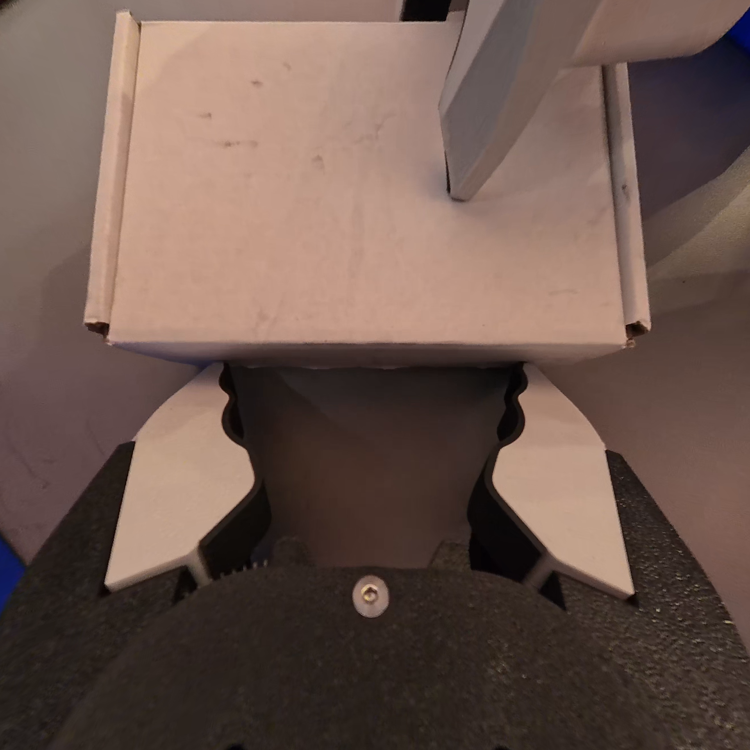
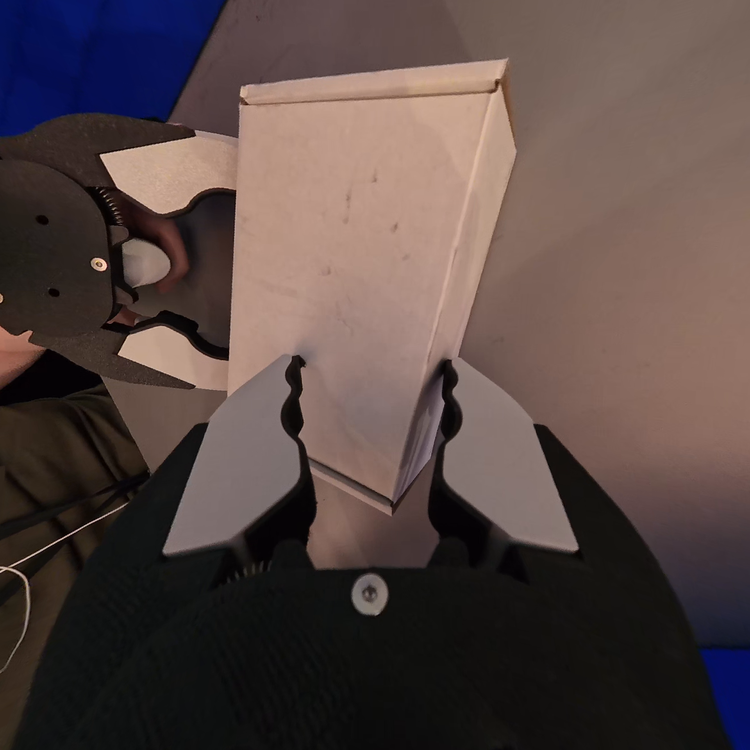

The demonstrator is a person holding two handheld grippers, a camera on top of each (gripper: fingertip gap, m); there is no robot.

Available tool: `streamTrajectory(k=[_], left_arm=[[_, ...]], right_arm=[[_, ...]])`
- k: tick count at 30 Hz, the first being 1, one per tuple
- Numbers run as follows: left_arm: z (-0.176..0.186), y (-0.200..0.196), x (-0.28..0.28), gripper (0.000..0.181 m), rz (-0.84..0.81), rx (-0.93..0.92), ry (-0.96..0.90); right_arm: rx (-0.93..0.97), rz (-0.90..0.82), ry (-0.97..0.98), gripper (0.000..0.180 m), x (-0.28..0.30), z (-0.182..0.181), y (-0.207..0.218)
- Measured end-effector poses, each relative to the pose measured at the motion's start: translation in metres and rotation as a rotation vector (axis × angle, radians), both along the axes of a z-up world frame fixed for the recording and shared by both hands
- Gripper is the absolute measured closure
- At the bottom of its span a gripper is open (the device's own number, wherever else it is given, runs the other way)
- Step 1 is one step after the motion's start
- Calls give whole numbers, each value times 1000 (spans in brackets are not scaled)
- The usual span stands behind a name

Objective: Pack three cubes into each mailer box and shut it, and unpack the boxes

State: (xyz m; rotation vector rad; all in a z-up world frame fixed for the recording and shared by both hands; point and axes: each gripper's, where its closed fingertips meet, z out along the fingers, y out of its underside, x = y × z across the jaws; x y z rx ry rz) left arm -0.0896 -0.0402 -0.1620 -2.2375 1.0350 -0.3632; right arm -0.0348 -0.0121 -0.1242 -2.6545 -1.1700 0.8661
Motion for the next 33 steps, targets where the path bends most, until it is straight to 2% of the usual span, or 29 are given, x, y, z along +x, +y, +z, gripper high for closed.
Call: streamTrajectory(k=[5, 7, 13, 19, 33], left_arm=[[-1, -2, -1, 57, -7, 15, -27], [0, -2, -2, 57, -13, 21, -32], [-1, 0, -1, 56, -13, 22, -30], [0, 1, 1, 56, -19, 14, -26], [0, 2, 1, 56, -10, 15, -31]], right_arm=[[-37, -33, 36, 112, 3, 1, 0], [-100, -102, 74, 120, 5, 3, 3], [-214, -214, 178, 119, 2, 5, 13], [-103, -144, 80, 117, 0, 0, 9], [-86, -152, 53, 115, -2, -1, 7]])
